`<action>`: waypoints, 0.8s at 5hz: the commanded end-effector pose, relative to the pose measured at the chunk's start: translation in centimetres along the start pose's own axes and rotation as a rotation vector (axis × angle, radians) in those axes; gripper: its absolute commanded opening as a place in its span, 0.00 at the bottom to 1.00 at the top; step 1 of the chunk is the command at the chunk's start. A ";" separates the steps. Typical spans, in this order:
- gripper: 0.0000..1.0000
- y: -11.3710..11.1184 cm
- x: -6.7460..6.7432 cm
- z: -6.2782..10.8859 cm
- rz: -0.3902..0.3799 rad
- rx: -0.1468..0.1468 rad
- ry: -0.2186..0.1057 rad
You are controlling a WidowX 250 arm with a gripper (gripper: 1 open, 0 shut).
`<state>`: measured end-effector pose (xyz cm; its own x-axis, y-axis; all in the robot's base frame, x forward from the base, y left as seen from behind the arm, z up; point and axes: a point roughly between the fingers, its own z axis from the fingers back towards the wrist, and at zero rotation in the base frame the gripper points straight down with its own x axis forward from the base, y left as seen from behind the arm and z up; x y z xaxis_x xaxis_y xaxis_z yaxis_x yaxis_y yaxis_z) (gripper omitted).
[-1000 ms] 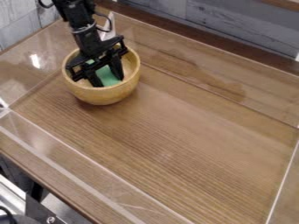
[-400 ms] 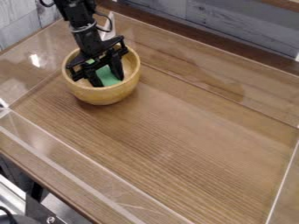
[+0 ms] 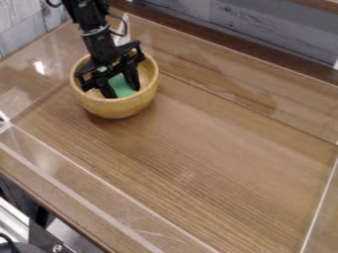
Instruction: Put the green block in the brown bowl
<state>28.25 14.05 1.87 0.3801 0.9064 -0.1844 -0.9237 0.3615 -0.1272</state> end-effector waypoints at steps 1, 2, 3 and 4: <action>0.00 1.5 1.0 -1.1 0.051 0.038 0.012; 0.00 1.6 1.2 -1.1 0.055 0.041 0.014; 0.00 1.6 1.3 -1.0 0.060 0.044 0.017; 0.00 1.7 1.5 -1.0 0.064 0.046 0.020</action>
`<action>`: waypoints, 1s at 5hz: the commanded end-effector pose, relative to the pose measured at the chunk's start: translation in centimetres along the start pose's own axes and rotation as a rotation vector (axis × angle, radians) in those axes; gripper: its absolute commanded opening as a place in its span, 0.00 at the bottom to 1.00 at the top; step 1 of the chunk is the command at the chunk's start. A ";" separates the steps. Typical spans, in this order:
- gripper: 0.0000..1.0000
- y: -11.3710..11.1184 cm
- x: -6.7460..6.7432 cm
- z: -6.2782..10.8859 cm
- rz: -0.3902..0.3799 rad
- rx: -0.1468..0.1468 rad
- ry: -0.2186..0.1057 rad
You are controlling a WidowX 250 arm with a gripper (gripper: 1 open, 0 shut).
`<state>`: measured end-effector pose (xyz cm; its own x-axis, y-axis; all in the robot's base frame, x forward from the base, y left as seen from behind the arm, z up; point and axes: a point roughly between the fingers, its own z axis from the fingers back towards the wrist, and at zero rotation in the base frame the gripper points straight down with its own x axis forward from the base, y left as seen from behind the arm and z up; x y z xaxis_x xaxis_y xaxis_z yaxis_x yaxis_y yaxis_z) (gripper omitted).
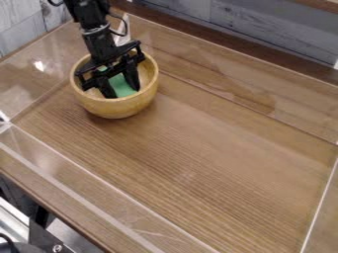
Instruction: Put the green block in the brown bowl
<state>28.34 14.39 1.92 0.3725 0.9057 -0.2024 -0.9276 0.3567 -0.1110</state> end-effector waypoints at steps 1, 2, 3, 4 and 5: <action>1.00 1.5 1.2 -1.1 0.055 0.033 0.004; 0.00 1.3 1.2 -0.9 0.056 0.034 0.007; 0.00 1.1 1.3 -0.7 0.058 0.035 0.009; 0.00 1.0 1.3 -0.6 0.059 0.036 0.012; 0.00 0.8 1.4 -0.4 0.061 0.037 0.014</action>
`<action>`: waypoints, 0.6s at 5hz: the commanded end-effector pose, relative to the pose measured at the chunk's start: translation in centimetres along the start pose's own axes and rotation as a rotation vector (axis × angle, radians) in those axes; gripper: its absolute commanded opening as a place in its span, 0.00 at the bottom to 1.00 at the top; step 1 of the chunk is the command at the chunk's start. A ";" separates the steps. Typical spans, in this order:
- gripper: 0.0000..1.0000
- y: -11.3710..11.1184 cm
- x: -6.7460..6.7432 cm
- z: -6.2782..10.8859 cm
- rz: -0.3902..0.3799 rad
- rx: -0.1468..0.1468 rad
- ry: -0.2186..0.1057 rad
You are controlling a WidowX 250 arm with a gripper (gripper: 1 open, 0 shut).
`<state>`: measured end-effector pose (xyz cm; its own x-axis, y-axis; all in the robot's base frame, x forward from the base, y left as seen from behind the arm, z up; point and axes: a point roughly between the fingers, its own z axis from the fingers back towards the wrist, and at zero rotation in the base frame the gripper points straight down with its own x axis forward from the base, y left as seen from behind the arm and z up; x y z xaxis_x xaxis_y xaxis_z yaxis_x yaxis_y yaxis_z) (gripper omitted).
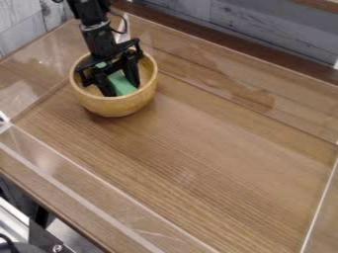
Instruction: Put the green block in the brown bowl
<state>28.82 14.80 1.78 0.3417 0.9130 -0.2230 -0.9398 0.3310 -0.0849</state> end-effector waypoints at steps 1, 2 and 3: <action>0.00 1.0 0.9 -0.2 0.030 0.018 -0.001; 0.00 0.9 1.0 -0.1 0.032 0.019 0.001; 0.00 0.8 1.1 -0.1 0.033 0.019 0.004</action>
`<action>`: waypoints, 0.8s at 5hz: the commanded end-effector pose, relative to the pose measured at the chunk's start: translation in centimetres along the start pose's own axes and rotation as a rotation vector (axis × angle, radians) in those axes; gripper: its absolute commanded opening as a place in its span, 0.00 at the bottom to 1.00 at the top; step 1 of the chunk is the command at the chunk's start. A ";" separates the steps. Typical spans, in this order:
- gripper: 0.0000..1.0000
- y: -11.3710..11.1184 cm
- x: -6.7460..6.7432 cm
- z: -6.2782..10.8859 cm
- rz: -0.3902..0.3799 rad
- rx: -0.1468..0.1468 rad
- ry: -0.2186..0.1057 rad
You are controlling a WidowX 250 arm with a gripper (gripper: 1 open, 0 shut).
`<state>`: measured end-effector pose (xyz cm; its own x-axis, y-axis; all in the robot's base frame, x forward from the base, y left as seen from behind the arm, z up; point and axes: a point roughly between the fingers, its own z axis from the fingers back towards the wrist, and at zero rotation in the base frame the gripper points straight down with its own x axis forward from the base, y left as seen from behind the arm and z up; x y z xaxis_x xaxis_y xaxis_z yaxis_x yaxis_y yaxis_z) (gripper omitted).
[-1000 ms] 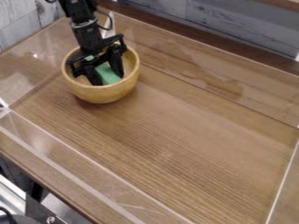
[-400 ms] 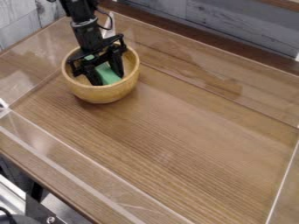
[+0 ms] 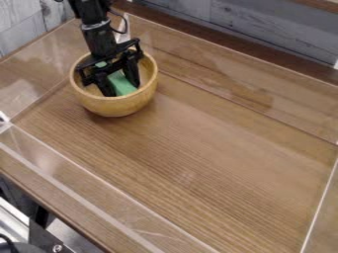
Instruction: Put the green block in the brown bowl
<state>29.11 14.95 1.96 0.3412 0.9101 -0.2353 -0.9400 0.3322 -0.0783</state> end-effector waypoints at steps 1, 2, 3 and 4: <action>0.00 1.0 1.0 -0.2 0.035 0.013 -0.006; 0.00 0.9 1.1 -0.1 0.036 0.014 -0.003; 0.00 0.9 1.3 -0.1 0.037 0.014 -0.001; 0.00 0.8 1.4 0.0 0.039 0.015 0.002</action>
<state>29.45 15.23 1.93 0.3366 0.9074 -0.2518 -0.9415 0.3298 -0.0699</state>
